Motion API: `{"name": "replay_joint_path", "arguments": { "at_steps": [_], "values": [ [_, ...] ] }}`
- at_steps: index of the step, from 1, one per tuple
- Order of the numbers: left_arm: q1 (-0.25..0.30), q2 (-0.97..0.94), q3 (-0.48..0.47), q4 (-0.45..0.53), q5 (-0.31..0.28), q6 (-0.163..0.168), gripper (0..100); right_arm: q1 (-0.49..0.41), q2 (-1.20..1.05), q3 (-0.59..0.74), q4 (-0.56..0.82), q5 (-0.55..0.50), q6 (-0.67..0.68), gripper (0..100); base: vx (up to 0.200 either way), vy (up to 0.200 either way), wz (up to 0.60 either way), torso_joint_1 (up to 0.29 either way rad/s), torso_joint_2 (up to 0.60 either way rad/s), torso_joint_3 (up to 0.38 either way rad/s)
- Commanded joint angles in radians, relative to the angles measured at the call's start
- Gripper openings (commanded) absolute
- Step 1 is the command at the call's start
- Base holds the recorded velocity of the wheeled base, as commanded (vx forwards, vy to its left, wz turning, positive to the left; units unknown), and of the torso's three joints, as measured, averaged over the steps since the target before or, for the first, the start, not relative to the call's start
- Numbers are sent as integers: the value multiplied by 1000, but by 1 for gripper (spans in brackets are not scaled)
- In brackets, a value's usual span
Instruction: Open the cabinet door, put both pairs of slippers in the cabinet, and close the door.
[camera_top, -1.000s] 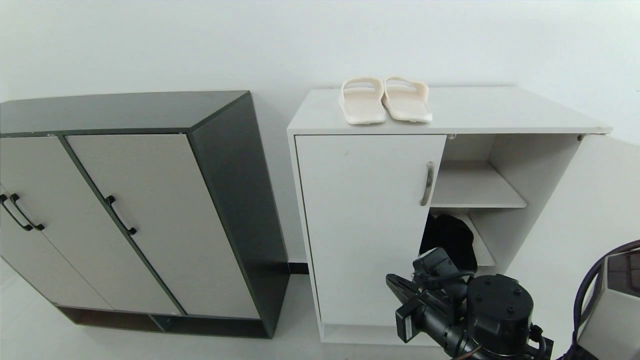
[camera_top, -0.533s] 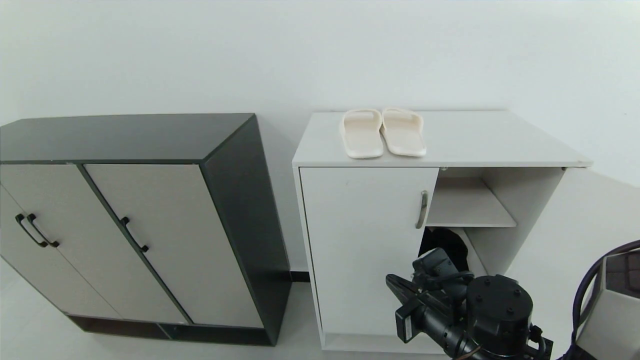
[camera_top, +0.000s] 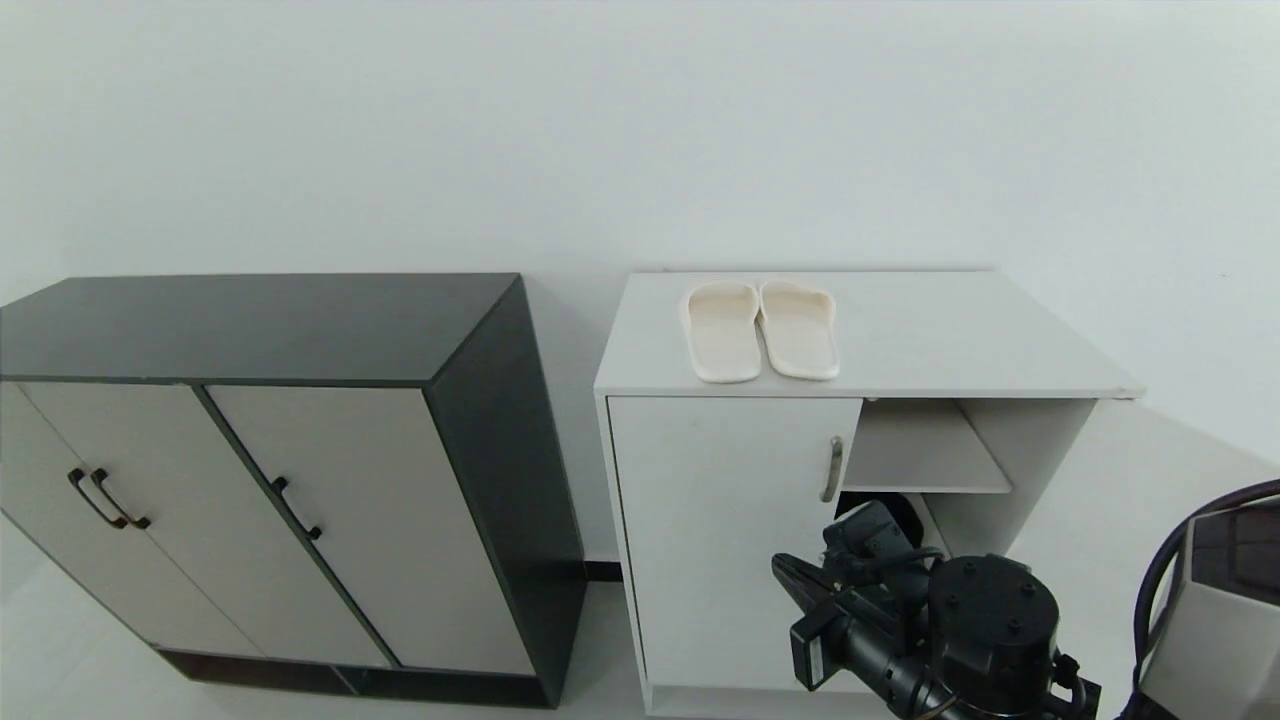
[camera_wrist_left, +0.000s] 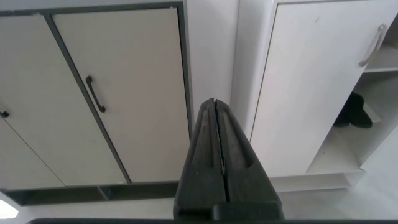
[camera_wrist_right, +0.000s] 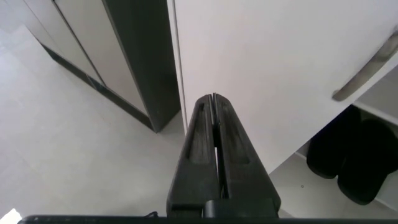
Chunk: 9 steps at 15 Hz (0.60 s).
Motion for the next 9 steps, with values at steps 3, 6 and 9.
{"name": "replay_joint_path", "arguments": {
  "at_steps": [3,6,9],
  "values": [
    [0,0,0,0,0,-22,0,1,-3,13,-2,5,0,0,0,0,0,253,-564,-318],
    [0,0,0,0,0,-20,0,3,0,23,-2,22,0,0,0,0,0,276,-606,-333],
    [0,0,0,0,0,-20,0,4,0,28,-11,23,1,0,0,0,0,216,-461,-248]
  ]
}}
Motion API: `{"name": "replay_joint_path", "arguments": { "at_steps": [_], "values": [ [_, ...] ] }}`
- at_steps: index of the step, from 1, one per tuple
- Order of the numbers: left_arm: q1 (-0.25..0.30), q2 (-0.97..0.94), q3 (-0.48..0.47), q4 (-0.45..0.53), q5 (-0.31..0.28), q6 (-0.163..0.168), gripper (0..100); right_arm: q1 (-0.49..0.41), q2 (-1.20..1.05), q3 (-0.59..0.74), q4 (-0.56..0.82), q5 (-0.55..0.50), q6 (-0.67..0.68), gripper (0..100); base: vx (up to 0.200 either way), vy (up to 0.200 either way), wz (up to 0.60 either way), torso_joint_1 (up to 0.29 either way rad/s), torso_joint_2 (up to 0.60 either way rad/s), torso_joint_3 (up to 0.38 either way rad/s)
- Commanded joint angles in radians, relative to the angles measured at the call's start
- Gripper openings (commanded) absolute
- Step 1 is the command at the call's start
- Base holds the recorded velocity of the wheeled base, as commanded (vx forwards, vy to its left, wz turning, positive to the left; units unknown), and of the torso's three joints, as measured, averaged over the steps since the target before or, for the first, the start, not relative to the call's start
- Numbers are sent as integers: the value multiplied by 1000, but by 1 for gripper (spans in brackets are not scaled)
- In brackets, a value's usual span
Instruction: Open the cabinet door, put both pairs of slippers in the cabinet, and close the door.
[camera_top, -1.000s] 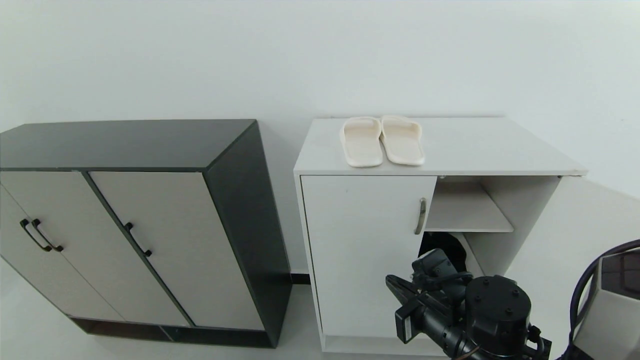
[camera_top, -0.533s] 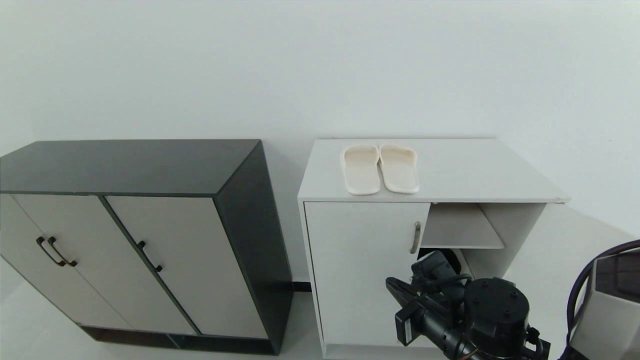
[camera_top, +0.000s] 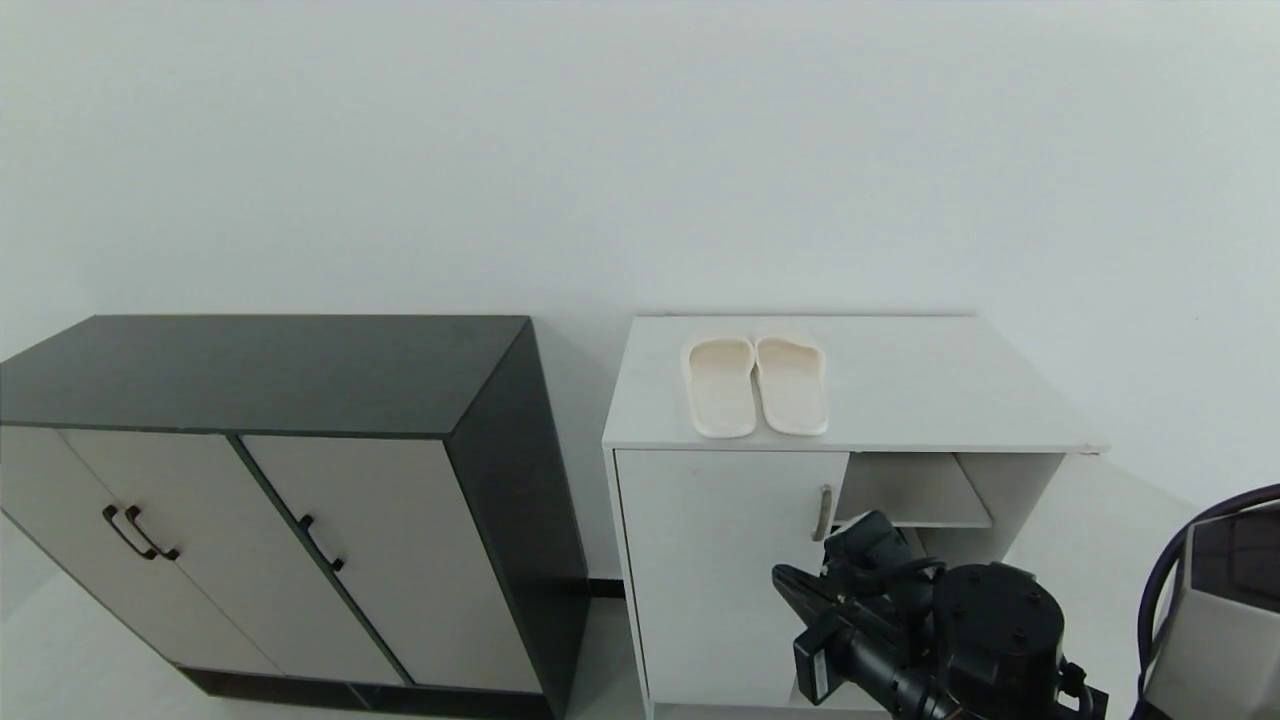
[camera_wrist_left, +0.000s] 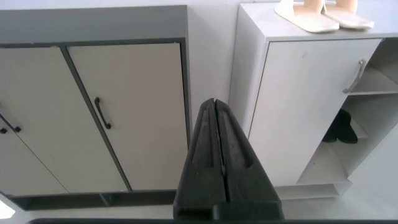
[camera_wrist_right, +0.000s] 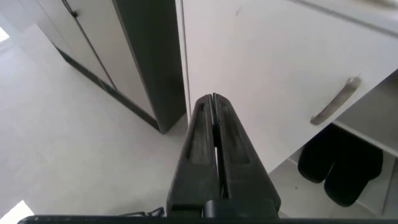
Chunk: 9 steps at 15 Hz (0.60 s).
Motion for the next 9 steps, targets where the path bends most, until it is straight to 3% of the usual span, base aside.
{"name": "replay_joint_path", "arguments": {
  "at_steps": [1,5,6,7,9],
  "values": [
    [0,0,0,0,0,0,0,-1,7,8,-25,-1,-4,0,0,0,0,188,-398,-217],
    [0,0,0,0,0,2,0,-2,42,13,-58,-28,-105,0,0,0,0,67,-149,-79],
    [0,0,0,0,0,3,0,19,21,-35,0,-126,-107,0,0,0,0,0,0,0],
    [0,0,0,0,0,5,0,19,-34,-85,90,-139,-102,0,0,0,0,0,0,0],
    [0,0,0,0,-3,20,0,16,-211,-213,478,-159,-36,0,0,0,0,0,0,0]
  ]
}}
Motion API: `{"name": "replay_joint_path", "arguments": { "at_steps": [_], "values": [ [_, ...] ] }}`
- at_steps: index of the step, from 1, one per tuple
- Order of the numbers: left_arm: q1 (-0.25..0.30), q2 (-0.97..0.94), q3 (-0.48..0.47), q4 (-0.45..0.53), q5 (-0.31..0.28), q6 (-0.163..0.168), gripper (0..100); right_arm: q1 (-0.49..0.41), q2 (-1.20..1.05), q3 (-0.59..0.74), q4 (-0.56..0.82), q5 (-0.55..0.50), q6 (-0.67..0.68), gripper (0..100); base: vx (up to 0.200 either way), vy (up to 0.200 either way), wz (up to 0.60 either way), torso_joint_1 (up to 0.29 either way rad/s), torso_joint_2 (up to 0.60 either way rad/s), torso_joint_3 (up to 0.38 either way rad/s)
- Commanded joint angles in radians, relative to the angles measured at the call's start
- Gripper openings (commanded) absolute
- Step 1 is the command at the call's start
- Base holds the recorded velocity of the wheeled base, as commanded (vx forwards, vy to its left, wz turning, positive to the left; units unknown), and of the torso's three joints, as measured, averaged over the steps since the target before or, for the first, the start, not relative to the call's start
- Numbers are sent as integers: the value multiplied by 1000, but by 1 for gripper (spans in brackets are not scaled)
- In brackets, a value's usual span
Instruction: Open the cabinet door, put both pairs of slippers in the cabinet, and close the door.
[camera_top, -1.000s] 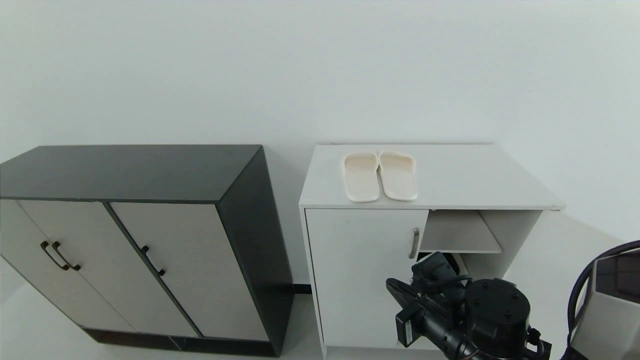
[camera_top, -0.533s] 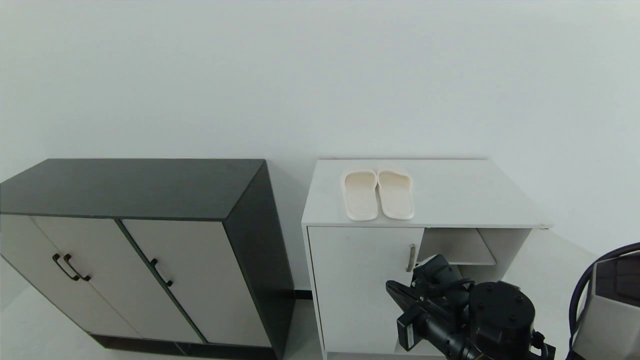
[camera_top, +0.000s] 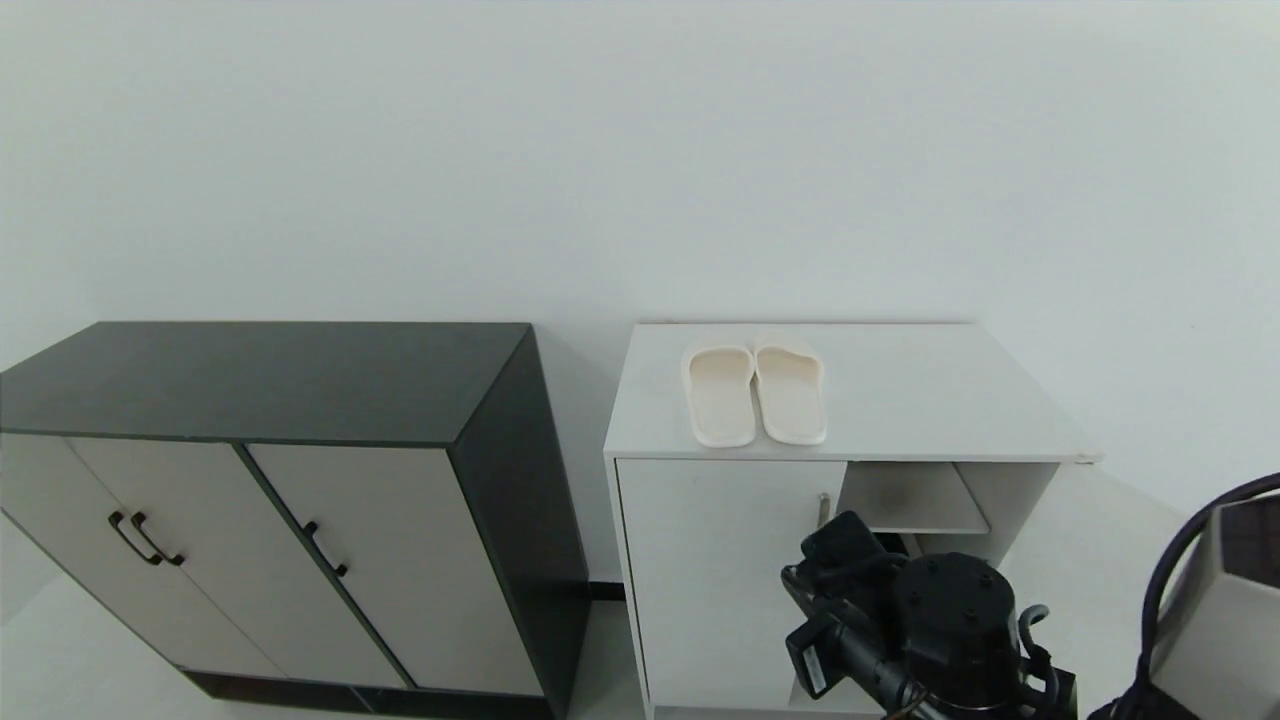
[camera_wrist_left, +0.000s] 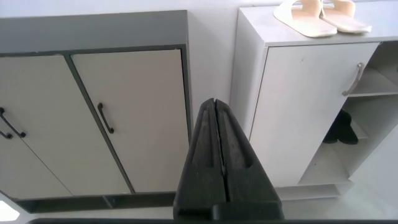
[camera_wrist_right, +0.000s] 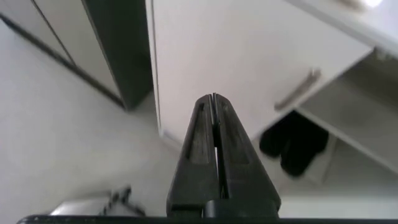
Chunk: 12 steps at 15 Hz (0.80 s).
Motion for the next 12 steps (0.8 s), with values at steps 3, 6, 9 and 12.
{"name": "replay_joint_path", "arguments": {
  "at_steps": [3,6,9,12],
  "values": [
    [0,0,0,0,0,9,0,49,-322,-392,768,-144,260,0,0,0,0,0,0,0],
    [0,0,0,0,-2,6,0,60,-294,-515,894,-244,328,0,0,0,0,0,0,0],
    [0,0,0,0,-2,5,0,60,-239,-555,894,-290,343,0,0,0,0,0,0,0],
    [0,0,0,0,-2,2,0,60,-205,-553,843,-302,347,0,0,0,0,0,0,0]
  ]
}}
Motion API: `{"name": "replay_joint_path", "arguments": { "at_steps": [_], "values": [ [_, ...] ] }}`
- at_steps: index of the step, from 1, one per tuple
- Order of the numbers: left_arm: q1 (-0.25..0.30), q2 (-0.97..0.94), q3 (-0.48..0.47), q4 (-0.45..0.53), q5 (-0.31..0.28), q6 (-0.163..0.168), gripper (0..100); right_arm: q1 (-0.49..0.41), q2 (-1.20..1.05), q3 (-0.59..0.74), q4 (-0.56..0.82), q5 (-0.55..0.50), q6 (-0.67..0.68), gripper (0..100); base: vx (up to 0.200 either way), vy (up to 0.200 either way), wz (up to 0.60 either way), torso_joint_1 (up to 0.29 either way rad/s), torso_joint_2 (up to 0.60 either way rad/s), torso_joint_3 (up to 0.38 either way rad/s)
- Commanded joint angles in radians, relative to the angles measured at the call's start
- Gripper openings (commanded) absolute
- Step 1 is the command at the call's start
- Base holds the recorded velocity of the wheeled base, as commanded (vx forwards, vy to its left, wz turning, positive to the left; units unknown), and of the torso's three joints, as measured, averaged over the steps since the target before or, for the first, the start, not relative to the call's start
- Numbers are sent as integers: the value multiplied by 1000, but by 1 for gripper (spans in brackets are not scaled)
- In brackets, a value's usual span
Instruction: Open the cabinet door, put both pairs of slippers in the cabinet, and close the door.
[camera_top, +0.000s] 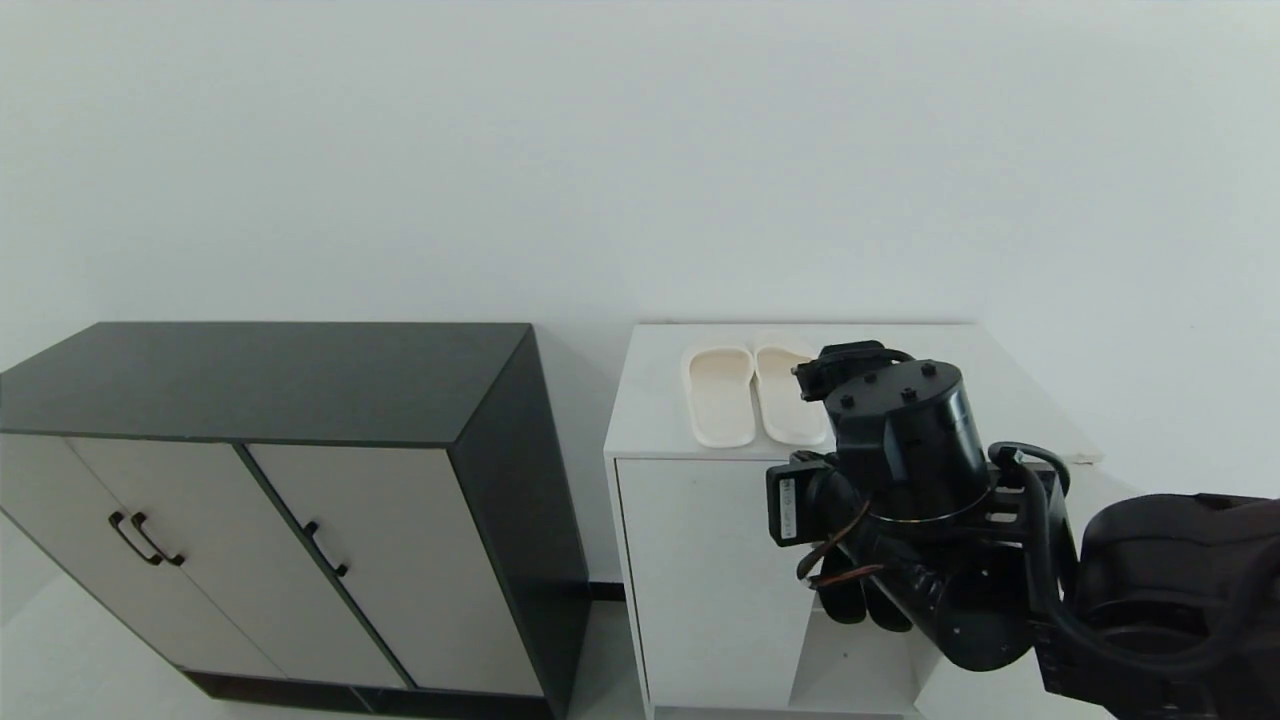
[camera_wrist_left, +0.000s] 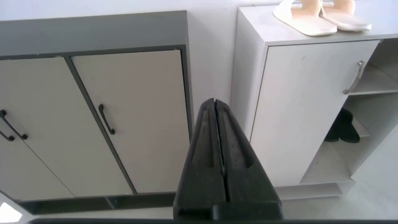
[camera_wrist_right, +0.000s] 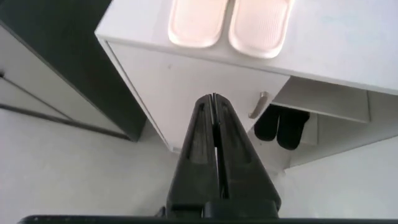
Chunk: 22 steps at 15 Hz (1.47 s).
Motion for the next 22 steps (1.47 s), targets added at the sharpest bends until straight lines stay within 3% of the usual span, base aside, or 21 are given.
{"name": "replay_joint_path", "arguments": {
  "at_steps": [1,3,14,17,22],
  "values": [
    [0,0,0,0,0,-2,0,1,44,-1,-43,-30,-1,100,0,0,0,0,0,0],
    [0,0,0,0,0,-3,0,1,70,-1,-66,-53,-1,100,0,0,0,0,0,0],
    [0,0,0,1,2,-5,0,-55,153,8,-136,-51,1,100,200,0,0,6,1,-1],
    [0,0,0,1,0,-5,0,-87,233,18,-287,-31,-27,100,0,0,0,0,0,0],
    [0,0,0,1,0,-5,0,-102,254,15,-299,35,-38,100,0,0,0,0,0,0]
  ]
}}
